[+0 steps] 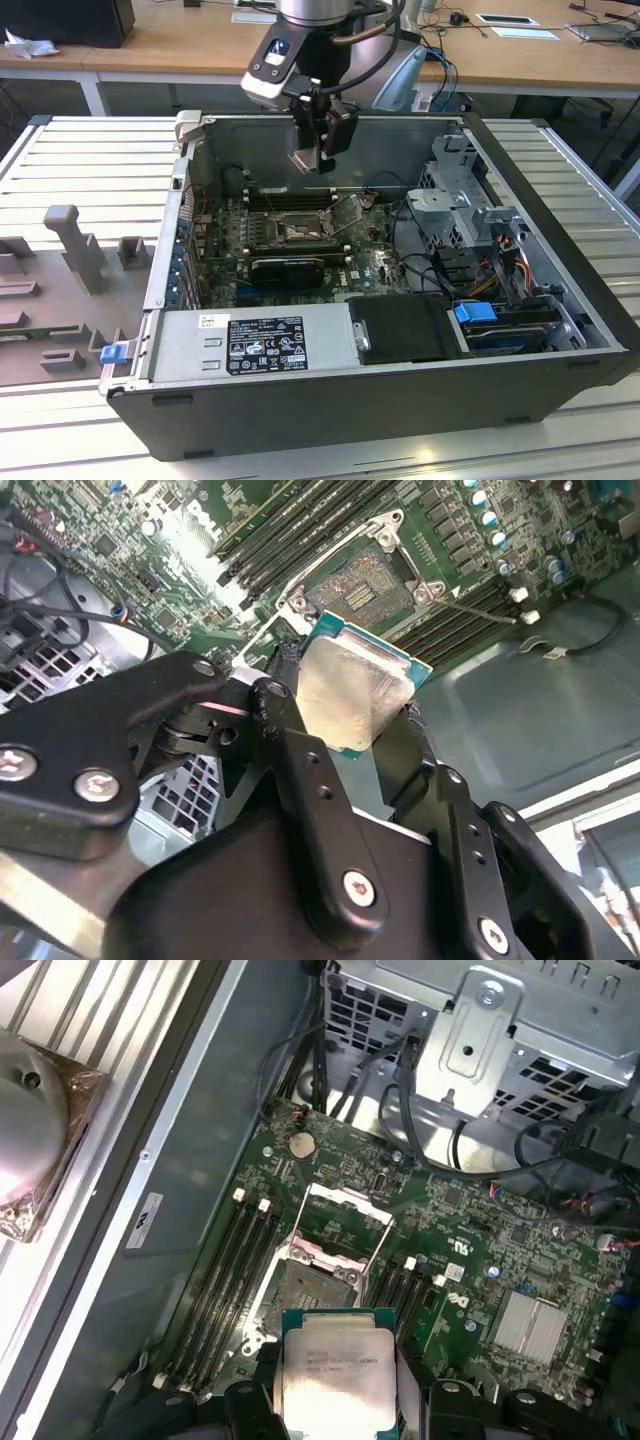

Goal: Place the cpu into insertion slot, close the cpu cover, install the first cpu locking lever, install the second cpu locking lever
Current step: 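Place the cpu into insertion slot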

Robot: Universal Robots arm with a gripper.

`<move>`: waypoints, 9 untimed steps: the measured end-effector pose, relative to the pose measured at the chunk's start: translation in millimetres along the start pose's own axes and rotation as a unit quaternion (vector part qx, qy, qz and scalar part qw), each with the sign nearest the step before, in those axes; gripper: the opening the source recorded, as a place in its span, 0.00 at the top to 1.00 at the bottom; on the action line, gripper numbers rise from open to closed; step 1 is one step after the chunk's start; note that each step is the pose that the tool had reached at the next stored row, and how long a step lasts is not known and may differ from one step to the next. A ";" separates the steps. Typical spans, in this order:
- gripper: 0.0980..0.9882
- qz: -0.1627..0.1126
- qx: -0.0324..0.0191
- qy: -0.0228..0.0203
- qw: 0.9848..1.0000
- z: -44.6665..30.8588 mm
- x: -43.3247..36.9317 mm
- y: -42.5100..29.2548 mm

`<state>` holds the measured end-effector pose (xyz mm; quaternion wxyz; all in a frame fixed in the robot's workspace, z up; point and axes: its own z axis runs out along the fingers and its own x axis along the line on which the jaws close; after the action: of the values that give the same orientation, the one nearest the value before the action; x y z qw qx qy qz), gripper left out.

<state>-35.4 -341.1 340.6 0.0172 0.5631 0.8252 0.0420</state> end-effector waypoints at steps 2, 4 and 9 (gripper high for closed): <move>0.50 0.009 0.000 -0.001 1.000 0.2 0.0 0.0; 0.50 0.020 0.000 -0.002 1.000 0.4 0.0 0.0; 0.50 0.028 0.000 -0.003 1.000 4.5 -0.1 -0.4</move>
<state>-35.4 -341.1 336.1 0.0184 0.5863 0.8089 0.0414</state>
